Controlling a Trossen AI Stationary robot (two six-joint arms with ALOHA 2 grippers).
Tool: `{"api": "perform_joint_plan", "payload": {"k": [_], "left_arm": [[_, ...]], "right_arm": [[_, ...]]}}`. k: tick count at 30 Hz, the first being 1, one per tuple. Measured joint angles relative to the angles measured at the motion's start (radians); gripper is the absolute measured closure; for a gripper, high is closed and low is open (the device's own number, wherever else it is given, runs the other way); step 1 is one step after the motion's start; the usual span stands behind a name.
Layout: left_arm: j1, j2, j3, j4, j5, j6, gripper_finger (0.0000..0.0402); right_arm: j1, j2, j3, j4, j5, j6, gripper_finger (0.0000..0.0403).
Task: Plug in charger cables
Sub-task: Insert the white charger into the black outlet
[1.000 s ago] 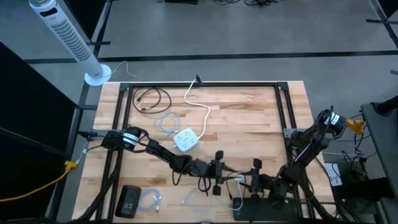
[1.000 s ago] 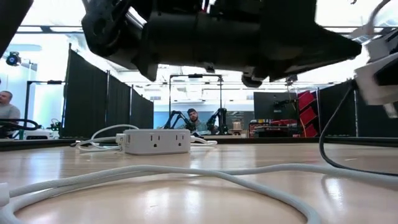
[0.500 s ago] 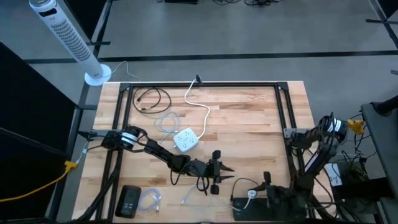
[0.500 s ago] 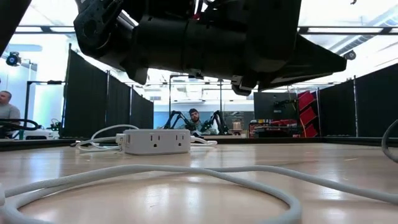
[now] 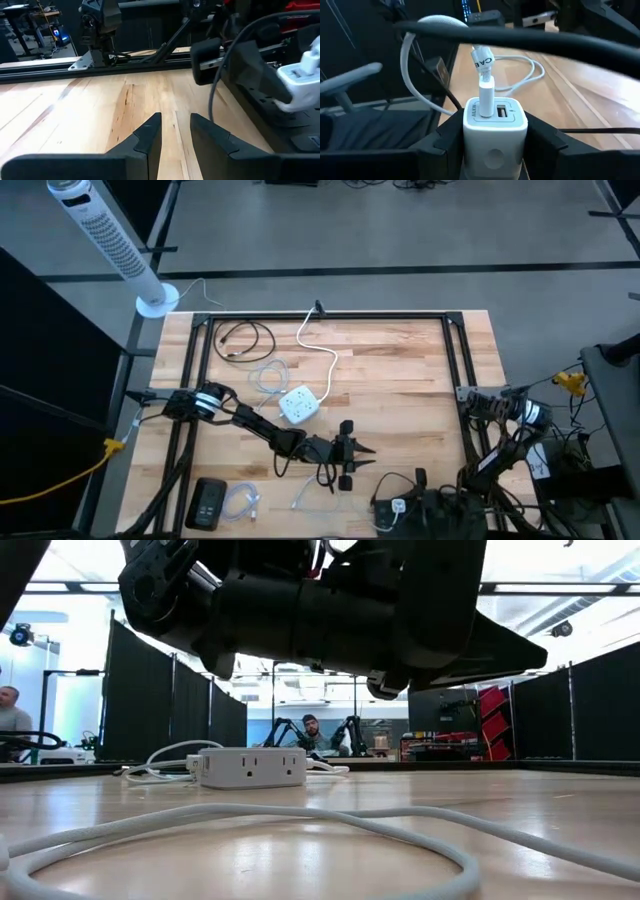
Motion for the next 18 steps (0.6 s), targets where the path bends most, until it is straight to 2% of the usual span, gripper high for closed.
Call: {"api": "perform_joint_plan", "payload": {"k": [9,12,18], "left_arm": [[0.0,0.0,0.0,-0.012,0.0,-0.004,0.031],[0.0,0.0,-0.001,-0.016,0.0,-0.004,0.031],[0.001,0.0,-0.001,-0.016,0.0,-0.004,0.031]], "right_arm": [[-0.007,0.027,0.0,0.015,-0.004,0.015,0.026],[-0.008,0.028,0.0,0.011,-0.055,0.016,0.026],[-0.008,0.028,0.0,0.011,-0.078,0.016,0.026]]}}
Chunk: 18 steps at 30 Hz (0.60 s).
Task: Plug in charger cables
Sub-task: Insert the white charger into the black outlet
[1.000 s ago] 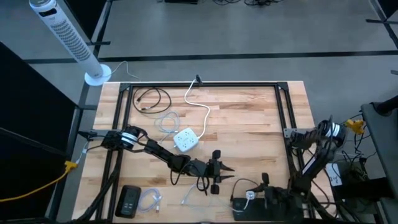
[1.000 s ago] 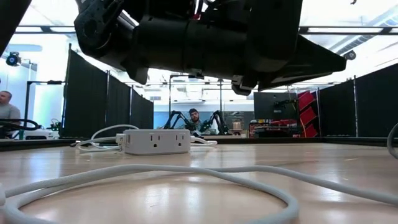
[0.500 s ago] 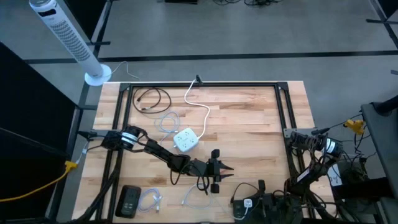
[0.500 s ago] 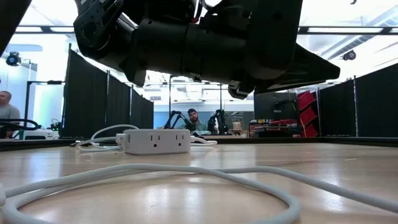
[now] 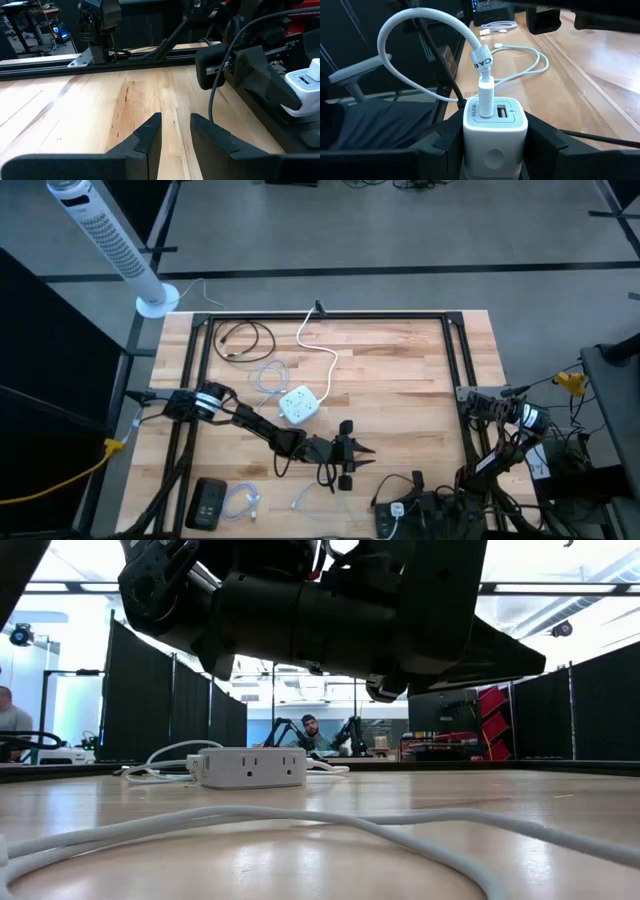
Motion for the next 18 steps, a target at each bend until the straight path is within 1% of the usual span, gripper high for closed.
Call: {"api": "perform_joint_plan", "payload": {"k": [5,10,18], "left_arm": [[0.0,0.0,0.0,0.0,0.0,0.0,0.031],[0.0,0.0,0.0,0.0,0.0,0.0,0.031],[0.004,0.0,0.0,0.0,0.0,0.0,0.031]], "right_arm": [[0.0,0.0,0.0,-0.005,-0.014,-0.001,0.026],[-0.003,-0.013,0.002,-0.044,-0.081,0.062,0.026],[-0.005,-0.096,0.003,-0.268,-0.168,0.186,0.026]]}}
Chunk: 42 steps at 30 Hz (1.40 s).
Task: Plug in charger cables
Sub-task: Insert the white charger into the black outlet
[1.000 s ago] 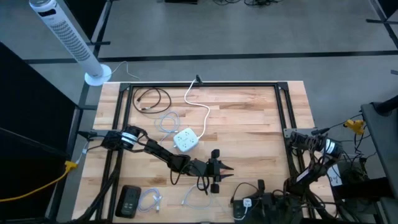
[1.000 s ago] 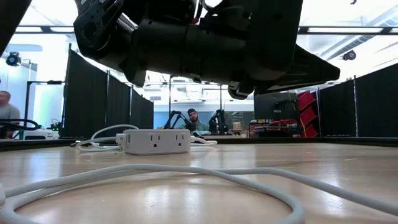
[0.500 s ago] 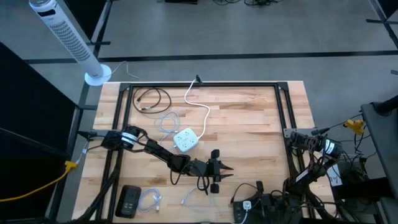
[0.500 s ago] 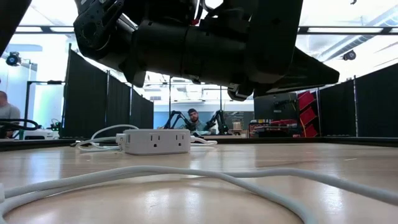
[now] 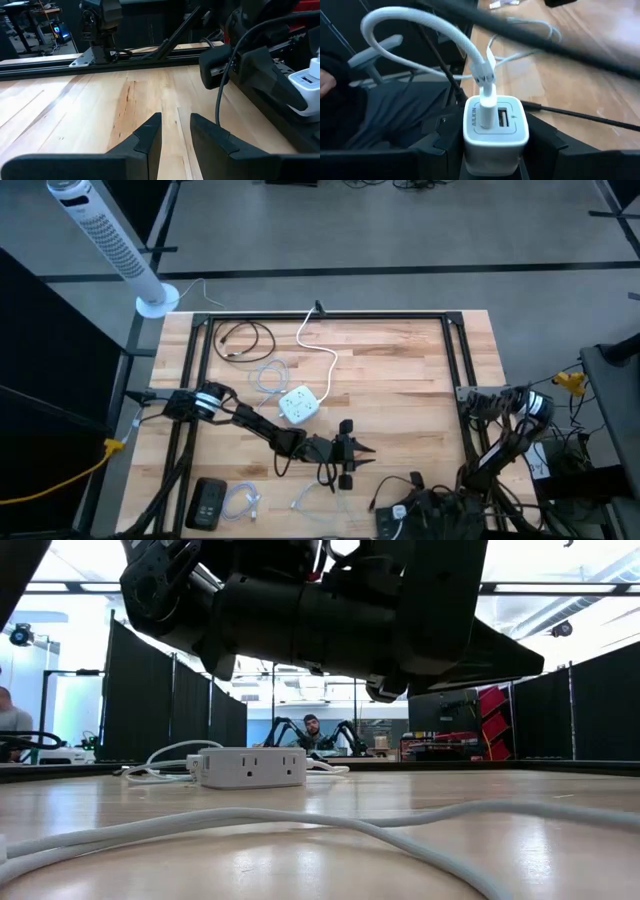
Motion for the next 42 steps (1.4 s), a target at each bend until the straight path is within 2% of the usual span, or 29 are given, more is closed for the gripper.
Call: {"api": "perform_joint_plan", "payload": {"k": [7,13,17,20,28,37,42], "left_arm": [[0.001,0.0,0.0,-0.005,0.0,0.0,0.031],[0.001,0.0,0.0,-0.006,0.0,0.001,0.031],[0.001,0.0,0.0,-0.01,0.0,0.005,0.031],[0.001,0.0,0.0,-0.027,0.0,0.006,0.031],[0.001,-0.011,-0.001,-0.053,-0.003,0.017,0.031],[0.0,-0.177,-0.026,-0.272,-0.105,0.084,0.031],[-0.002,-0.296,-0.134,-0.219,-0.106,0.101,0.031]], "right_arm": [[-0.006,-0.008,0.001,-0.074,-0.064,0.076,0.026],[-0.023,-0.003,0.051,-0.1,-0.137,-0.057,0.026],[-0.036,-0.005,0.101,-0.228,-0.186,-0.055,0.026],[-0.037,-0.005,0.115,-0.289,-0.194,-0.031,0.026],[-0.059,-0.008,0.115,-0.364,-0.191,-0.105,0.026],[-0.223,-0.012,0.113,-0.418,-0.181,-0.25,0.0258],[-0.275,-0.011,0.11,-0.422,-0.172,-0.28,0.0257]]}}
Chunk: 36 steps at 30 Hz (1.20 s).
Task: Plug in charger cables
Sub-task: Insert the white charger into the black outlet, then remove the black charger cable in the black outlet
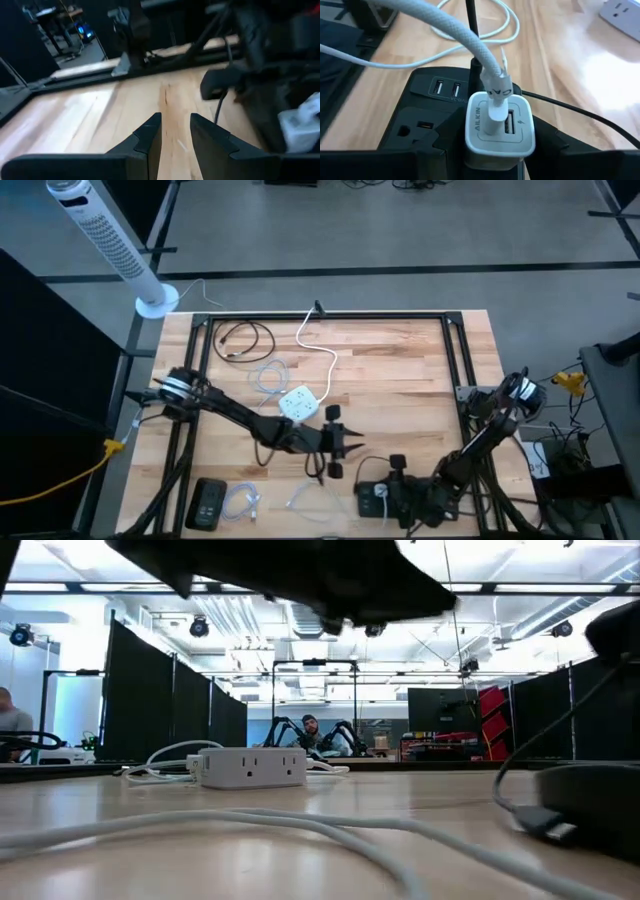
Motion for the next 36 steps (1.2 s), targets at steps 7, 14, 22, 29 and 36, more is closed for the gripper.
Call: {"api": "perform_joint_plan", "payload": {"k": [7,14,22,29,36], "left_arm": [[-0.012,-0.11,-0.233,0.272,0.001,-0.041,0.031],[-0.023,-0.112,-0.347,0.391,0.009,-0.149,0.031],[-0.027,-0.118,-0.343,0.387,0.01,-0.135,0.031],[-0.019,-0.207,-0.343,0.295,-0.007,-0.074,0.031],[-0.017,-0.375,-0.342,0.118,-0.067,-0.016,0.031]], "right_arm": [[-0.004,0.001,-0.027,0.01,0.032,0.113,0.0257],[-0.007,0.001,-0.035,0.01,0.002,0.202,0.0257],[-0.006,-0.021,-0.04,0.012,-0.016,0.192,0.0257],[-0.027,-0.121,-0.047,-0.069,-0.13,0.179,0.0255],[-0.058,-0.226,-0.052,-0.212,-0.262,0.233,0.0133]]}}
